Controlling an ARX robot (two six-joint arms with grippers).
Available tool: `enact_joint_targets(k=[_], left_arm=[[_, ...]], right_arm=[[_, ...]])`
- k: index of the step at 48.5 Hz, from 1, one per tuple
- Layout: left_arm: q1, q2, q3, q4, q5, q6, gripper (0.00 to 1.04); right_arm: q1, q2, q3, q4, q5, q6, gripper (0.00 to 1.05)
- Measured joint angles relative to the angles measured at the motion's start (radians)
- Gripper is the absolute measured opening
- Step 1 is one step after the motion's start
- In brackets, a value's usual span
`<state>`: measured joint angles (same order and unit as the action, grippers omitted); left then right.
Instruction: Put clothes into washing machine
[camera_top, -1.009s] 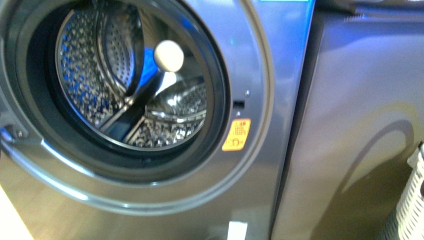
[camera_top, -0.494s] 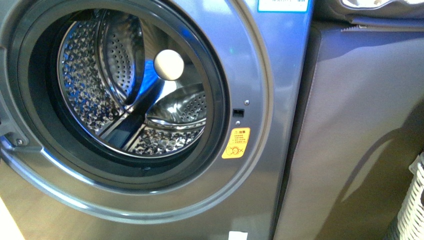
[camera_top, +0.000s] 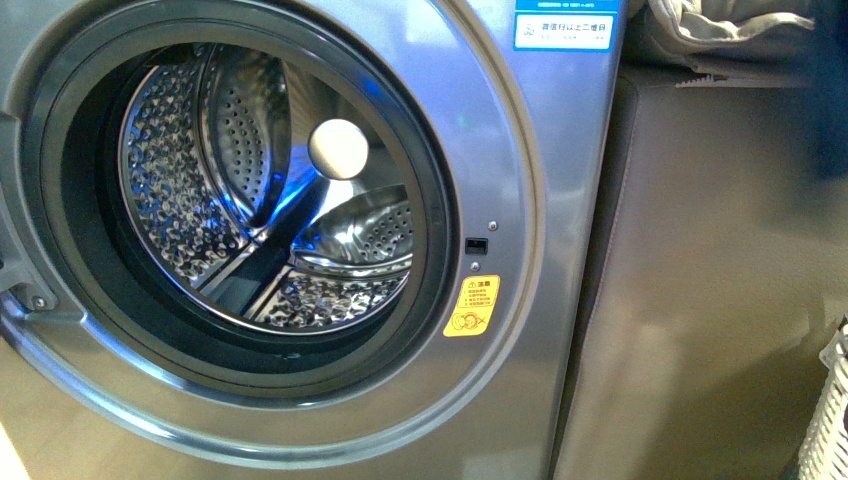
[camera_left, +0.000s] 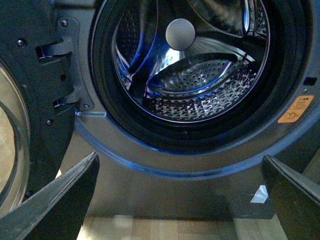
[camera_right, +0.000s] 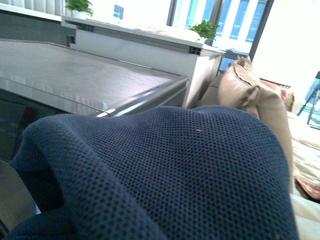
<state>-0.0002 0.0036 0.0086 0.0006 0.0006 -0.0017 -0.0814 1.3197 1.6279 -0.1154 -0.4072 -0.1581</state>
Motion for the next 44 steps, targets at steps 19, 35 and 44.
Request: enact_joint_targets(k=[19,35,44], left_arm=[[0.0,0.0,0.0,0.0,0.0,0.0,0.98],[0.0,0.0,0.0,0.0,0.0,0.0,0.98],[0.0,0.0,0.0,0.0,0.0,0.0,0.98]], right_arm=[[0.276,0.082,0.109,-0.034,0.122,0.009,0.08],[0.58,0.113,0.11,-0.034,0.235,-0.007,0.08],[0.628,0.138,0.11,-0.034,0.201,-0.011,0.08]])
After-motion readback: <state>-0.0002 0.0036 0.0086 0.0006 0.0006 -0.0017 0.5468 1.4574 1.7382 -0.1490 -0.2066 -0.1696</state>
